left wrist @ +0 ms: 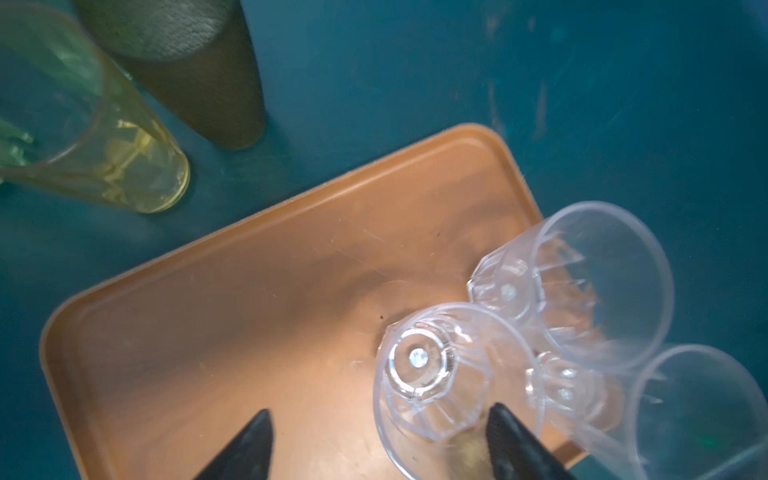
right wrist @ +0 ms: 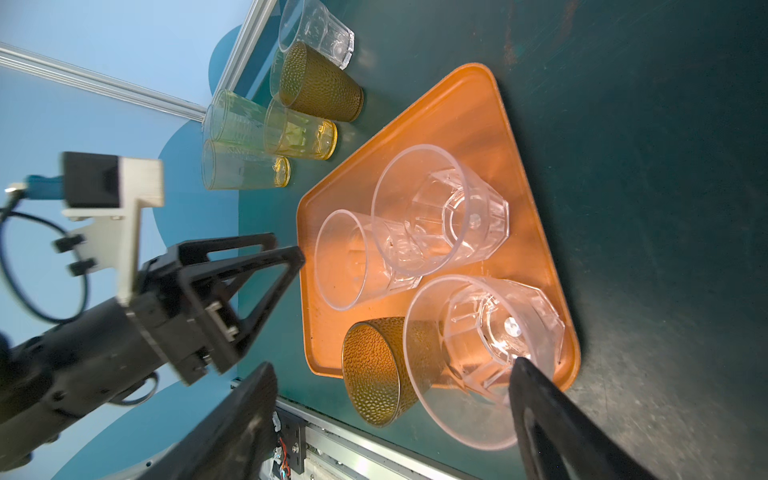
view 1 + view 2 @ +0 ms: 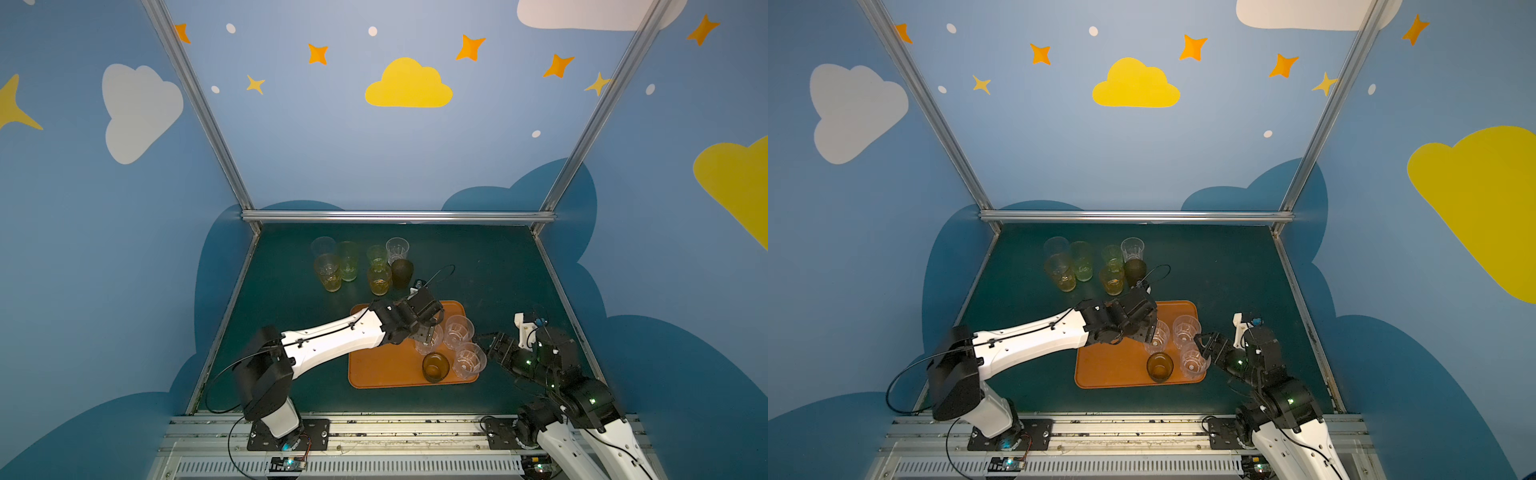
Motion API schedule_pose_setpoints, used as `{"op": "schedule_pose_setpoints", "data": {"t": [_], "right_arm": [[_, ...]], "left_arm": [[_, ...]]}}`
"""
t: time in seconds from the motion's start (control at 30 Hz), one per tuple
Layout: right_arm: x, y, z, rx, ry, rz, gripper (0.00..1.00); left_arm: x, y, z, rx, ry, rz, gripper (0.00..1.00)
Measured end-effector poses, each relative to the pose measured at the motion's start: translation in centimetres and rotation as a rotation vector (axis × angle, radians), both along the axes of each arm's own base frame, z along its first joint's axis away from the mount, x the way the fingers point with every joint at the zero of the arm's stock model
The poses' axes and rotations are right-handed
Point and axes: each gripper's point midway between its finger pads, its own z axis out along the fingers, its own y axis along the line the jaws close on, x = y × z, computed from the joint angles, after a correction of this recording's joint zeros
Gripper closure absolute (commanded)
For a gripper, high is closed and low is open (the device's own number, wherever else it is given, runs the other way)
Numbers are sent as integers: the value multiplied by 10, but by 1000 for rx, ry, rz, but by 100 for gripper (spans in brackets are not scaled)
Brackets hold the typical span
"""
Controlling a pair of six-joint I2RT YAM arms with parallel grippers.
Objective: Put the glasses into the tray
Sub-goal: 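Open the left gripper and draw it back from the tray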
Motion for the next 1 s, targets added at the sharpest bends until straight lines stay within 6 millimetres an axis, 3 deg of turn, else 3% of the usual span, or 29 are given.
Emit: {"op": "schedule_pose_setpoints", "data": {"t": [0.13, 0.43, 0.73, 1.0], "right_arm": [[0, 0, 0, 1, 1, 0, 14], [-1, 2, 1, 13, 4, 2, 14], [5, 7, 24, 20, -27, 30, 14], [13, 17, 43, 22, -25, 77, 14]], "left_arm": [[-5, 9, 12, -26, -17, 3, 0], [-13, 32, 42, -70, -72, 26, 0], [-29, 77, 74, -115, -151, 77, 0], [-56, 126, 73, -208, -187, 126, 0]]}}
